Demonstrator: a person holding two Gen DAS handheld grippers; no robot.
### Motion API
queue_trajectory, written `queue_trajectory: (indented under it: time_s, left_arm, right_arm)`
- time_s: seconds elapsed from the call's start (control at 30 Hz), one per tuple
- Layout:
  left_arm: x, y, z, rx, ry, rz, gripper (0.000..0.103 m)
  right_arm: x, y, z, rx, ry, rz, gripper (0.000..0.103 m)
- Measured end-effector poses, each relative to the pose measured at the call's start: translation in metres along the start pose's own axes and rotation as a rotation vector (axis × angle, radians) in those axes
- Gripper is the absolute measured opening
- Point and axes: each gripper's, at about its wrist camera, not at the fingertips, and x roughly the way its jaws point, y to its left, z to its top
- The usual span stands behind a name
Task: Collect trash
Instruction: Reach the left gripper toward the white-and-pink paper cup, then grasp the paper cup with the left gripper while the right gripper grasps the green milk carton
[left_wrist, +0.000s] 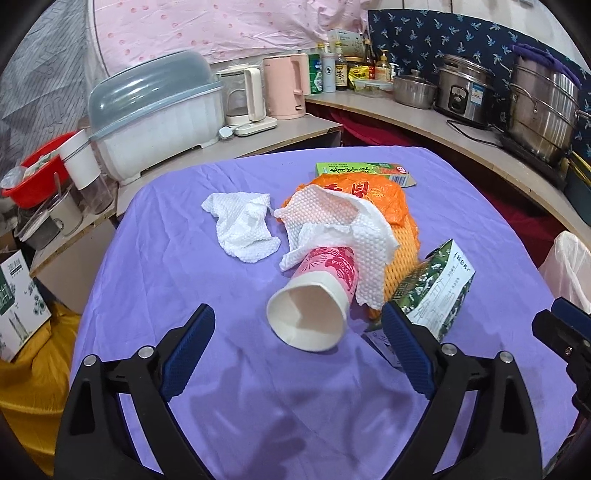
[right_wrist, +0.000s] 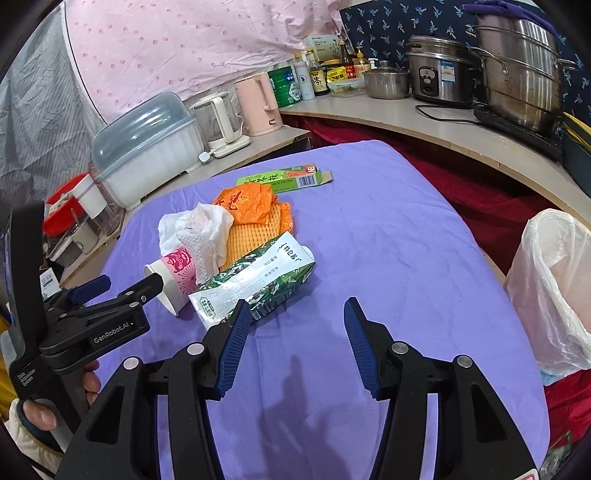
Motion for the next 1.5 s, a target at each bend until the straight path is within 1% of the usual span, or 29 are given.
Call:
queue_trajectory:
  time_s: [0.1, 0.27, 0.3, 0.37, 0.4, 0.53, 0.67, 0.77, 0.9, 1.03, 1.07, 1.17, 1.27, 1.37, 1.5]
  left_arm:
    - [0.014, 0.0, -0.001, 0.027, 0.024, -0.031, 0.088]
    - [0.033, 0.002, -0.003, 0.029, 0.049, -0.04, 0.086]
    - [0.035, 0.002, -0.003, 0.023, 0.053, -0.046, 0.081]
    - [0.038, 0.003, -0.003, 0.013, 0.074, -0.073, 0.059]
    - [0.039, 0.003, -0.003, 0.008, 0.083, -0.079, 0.058]
    - [0.032, 0.006, -0.003, -0.005, 0.07, -0.069, 0.054]
    - [0.021, 0.012, -0.005, -0.04, 0.058, -0.045, 0.053]
    - [0.015, 0.019, -0.007, -0.083, 0.07, -0.036, 0.053]
    - [0.008, 0.027, -0.013, -0.131, 0.082, -0.045, 0.053]
    - [0.003, 0.036, -0.017, -0.138, 0.086, -0.023, 0.053]
    - [0.003, 0.042, -0.017, -0.15, 0.089, -0.021, 0.053]
    - [0.004, 0.057, -0.018, -0.181, 0.092, -0.004, 0.053]
    - [0.006, 0.067, -0.018, -0.203, 0.098, 0.001, 0.053]
    - [0.009, 0.073, -0.019, -0.216, 0.104, 0.01, 0.053]
    - [0.012, 0.078, -0.02, -0.224, 0.107, 0.025, 0.053]
  right_arm:
    - [0.008, 0.004, -0.001, 0.007, 0.014, -0.001, 0.052]
    - [0.02, 0.011, -0.004, 0.01, 0.038, 0.005, 0.052]
    - [0.021, 0.013, -0.004, 0.009, 0.041, 0.005, 0.052]
    - [0.025, 0.016, -0.005, 0.004, 0.047, 0.006, 0.052]
    - [0.026, 0.017, -0.005, 0.003, 0.05, 0.006, 0.052]
    - [0.033, 0.022, -0.007, 0.002, 0.062, 0.013, 0.052]
    - [0.038, 0.029, -0.006, 0.014, 0.069, 0.032, 0.052]
    - [0.044, 0.035, -0.004, 0.025, 0.074, 0.042, 0.052]
    - [0.055, 0.048, -0.002, 0.047, 0.08, 0.051, 0.052]
    - [0.067, 0.061, -0.004, 0.079, 0.092, 0.057, 0.056]
    - [0.069, 0.063, -0.003, 0.087, 0.091, 0.055, 0.059]
    - [0.072, 0.069, -0.001, 0.132, 0.076, 0.042, 0.068]
    - [0.075, 0.074, 0.001, 0.184, 0.051, 0.01, 0.076]
    - [0.079, 0.079, 0.002, 0.2, 0.027, -0.037, 0.08]
    - [0.082, 0.078, 0.0, 0.204, 0.02, -0.102, 0.08]
